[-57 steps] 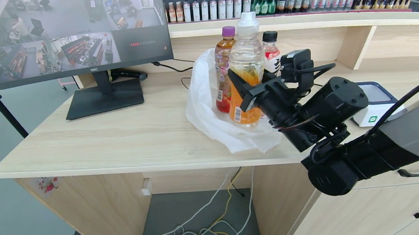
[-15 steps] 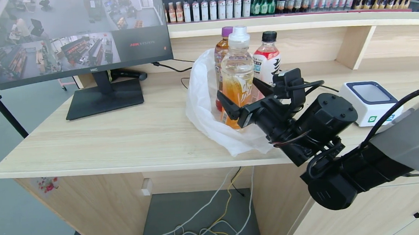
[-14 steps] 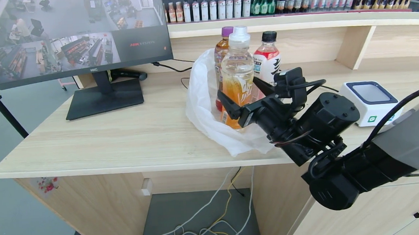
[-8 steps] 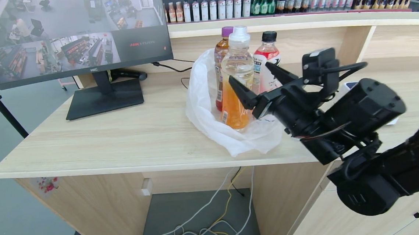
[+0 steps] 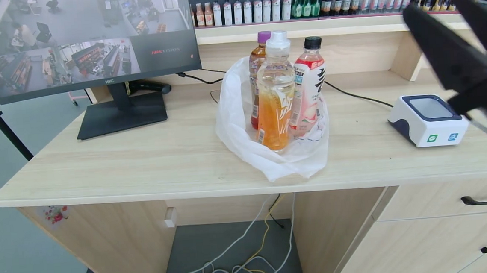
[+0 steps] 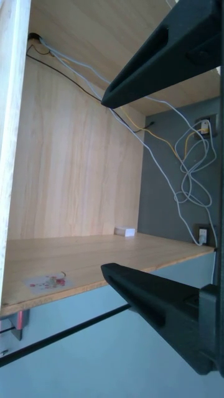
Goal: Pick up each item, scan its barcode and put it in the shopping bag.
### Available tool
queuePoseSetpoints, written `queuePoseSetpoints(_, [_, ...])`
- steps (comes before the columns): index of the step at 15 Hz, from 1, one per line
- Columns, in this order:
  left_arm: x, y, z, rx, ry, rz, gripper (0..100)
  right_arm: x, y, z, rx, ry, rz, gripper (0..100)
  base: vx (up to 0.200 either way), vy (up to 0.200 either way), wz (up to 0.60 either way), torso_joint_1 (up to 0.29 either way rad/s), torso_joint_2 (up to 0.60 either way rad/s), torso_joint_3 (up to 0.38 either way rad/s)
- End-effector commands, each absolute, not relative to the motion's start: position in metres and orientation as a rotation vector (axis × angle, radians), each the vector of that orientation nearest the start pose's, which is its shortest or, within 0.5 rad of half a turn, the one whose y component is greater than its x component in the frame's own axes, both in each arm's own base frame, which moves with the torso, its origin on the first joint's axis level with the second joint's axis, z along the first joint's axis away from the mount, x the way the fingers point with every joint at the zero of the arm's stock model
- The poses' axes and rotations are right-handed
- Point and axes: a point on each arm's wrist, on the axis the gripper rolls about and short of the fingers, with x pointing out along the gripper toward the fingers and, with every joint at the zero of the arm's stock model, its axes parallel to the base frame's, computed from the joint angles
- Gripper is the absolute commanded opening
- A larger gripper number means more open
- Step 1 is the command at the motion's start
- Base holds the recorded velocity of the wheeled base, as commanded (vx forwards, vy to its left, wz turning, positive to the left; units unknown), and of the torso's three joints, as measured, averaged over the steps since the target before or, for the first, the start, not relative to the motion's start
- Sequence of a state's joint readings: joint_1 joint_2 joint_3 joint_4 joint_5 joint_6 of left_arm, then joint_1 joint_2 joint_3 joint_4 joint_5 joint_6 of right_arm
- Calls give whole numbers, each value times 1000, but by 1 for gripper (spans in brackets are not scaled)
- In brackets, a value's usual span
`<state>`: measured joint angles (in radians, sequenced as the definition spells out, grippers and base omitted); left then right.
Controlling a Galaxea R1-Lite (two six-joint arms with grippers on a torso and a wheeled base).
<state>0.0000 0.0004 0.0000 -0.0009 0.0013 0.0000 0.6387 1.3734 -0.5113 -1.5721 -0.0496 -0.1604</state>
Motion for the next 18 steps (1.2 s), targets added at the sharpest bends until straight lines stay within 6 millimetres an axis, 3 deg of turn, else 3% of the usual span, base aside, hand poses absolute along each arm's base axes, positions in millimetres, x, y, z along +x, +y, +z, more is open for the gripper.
queuePoseSetpoints(1, [-23,0,76,0,-2,2,100,64,46,240,106,-752,471,100,0,0,0,0,0,0])
queuePoseSetpoints(3, [-23,0,76,0,-2,0,100,42,30,206,69,-643,491,100,0,0,0,0,0,0])
queuePoseSetpoints(6, [-23,0,76,0,-2,2,100,23,15,175,-7,-470,513,100,0,0,0,0,0,0])
queuePoseSetpoints(9, [-23,0,76,0,-2,2,100,-6,-7,126,-89,-294,536,100,0,0,0,0,0,0])
queuePoseSetpoints(12, [-23,0,76,0,-2,2,100,-17,-16,85,-150,-139,557,100,0,0,0,0,0,0])
queuePoseSetpoints(18, [-23,0,76,0,-2,0,100,-18,-13,83,-135,-9,509,100,0,0,0,0,0,0])
